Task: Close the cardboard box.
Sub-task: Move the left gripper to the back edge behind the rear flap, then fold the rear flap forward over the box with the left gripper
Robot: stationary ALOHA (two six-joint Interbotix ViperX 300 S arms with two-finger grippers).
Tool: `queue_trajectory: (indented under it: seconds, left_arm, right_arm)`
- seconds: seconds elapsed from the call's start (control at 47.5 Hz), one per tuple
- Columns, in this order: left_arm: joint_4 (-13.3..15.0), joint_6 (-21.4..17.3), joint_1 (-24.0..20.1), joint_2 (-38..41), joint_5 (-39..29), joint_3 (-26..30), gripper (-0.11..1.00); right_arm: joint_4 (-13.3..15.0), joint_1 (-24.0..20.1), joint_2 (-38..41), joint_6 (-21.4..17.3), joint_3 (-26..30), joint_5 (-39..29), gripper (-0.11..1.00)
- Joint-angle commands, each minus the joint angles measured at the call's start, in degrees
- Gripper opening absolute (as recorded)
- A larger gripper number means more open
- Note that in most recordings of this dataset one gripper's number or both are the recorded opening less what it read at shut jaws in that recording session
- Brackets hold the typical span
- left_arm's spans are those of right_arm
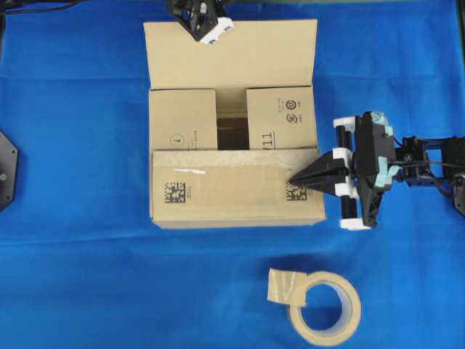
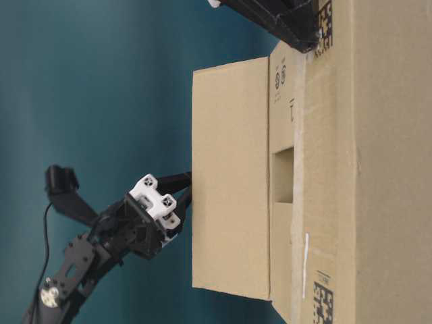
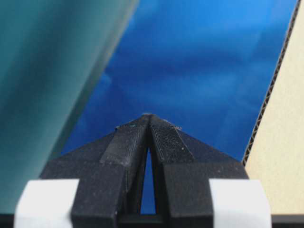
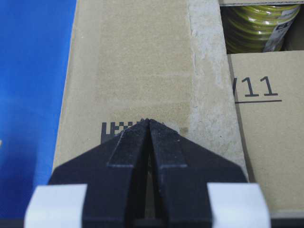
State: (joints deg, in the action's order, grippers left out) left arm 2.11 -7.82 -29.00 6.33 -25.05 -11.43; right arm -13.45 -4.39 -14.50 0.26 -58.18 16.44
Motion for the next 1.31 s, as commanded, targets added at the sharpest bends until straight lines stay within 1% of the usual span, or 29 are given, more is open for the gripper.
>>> queue_trajectory:
  seconds: [0.0,0.126,0.19,0.548,0.885,1.095,1.285]
  left_arm:
    - [-0.18,-0.09,-0.09,0.26,-5.01,4.13,0.0]
    - [-0.26,-0.26,-0.09,1.67,-10.81,6.86,0.0]
    - [-0.18,-0.26,0.0,2.02,-12.13,7.47,0.0]
    - [-0.18,-0.09,1.58,1.85,-13.45,7.73,0.0]
    - [-0.26,0.18,4.48,-0.79,-19.51,8.79,0.0]
    - [-0.18,0.53,6.94,-4.66,-20.83,8.26,0.0]
    - [-0.18,0.62,10.55,-7.56,-21.01,6.24,0.0]
  right_arm:
    - [-0.09,0.18,-0.18,0.09,0.53,0.44,0.0]
    - [0.0,0.18,-0.18,0.09,0.53,0.44,0.0]
    - [-0.09,0.18,-0.18,0.09,0.53,0.44,0.0]
    - [0.0,0.18,-0.18,0.09,0.53,0.44,0.0]
    - [0.0,0.18,-0.18,0.09,0.62,0.62,0.0]
    - [0.0,0.18,-0.18,0.09,0.62,0.88,0.0]
    - [0.0,0.18,-0.18,0.09,0.53,0.88,0.0]
